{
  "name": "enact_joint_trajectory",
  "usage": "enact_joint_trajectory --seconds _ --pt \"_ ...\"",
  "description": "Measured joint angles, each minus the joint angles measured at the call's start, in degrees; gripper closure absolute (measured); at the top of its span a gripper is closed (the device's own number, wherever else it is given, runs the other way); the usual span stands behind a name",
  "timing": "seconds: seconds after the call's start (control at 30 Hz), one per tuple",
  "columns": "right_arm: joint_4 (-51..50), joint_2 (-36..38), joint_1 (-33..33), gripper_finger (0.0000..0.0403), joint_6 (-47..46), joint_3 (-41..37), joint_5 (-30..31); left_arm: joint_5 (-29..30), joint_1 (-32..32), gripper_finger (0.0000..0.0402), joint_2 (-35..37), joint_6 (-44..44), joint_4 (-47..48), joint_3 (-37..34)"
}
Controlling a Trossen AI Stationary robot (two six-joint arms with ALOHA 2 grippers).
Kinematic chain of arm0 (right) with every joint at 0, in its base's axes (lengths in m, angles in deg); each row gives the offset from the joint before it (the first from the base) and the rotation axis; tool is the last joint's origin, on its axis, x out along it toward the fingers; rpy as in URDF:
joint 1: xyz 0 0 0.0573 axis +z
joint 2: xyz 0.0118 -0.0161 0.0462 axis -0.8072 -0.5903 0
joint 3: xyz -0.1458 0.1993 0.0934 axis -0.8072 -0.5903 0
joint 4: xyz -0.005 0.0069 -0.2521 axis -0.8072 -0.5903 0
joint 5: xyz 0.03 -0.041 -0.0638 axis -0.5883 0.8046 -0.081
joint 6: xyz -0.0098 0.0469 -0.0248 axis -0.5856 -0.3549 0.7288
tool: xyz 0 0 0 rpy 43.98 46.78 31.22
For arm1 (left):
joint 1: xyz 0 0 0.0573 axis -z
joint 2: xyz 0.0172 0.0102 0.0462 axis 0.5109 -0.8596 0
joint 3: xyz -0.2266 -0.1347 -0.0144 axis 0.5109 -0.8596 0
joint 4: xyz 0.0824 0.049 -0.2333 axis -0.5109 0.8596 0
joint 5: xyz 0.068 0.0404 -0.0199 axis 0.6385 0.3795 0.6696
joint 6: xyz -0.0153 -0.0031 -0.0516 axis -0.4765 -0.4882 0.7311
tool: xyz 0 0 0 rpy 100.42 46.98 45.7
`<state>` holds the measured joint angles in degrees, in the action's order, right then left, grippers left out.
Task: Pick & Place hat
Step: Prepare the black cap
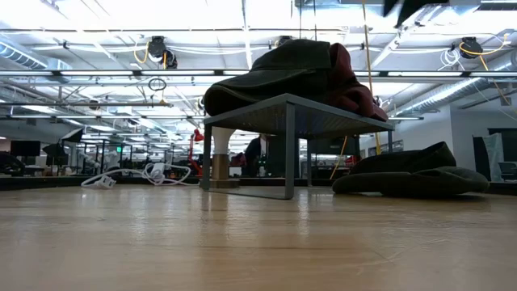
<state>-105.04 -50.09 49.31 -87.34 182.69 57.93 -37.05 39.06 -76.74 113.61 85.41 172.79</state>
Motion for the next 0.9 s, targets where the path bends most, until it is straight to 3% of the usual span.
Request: enact_joint_trajectory --seconds 0.17,0.4,0.9 --pt "-4.6 0.9 -2.1 0.0205 6.4 -2.8 0.4 0.0 0.0 0.027 0.0 0.0 0.0 0.0" --pt "-1.3 5.5 -2.9 0.0203 13.1 -18.0 3.3 0.0 0.0 0.027 0.0 0.4 -1.7 0.0" --pt "31.7 22.5 -6.2 0.0194 26.1 -56.2 4.5 0.0 0.0 0.027 0.0 0.5 -3.1 0.0"
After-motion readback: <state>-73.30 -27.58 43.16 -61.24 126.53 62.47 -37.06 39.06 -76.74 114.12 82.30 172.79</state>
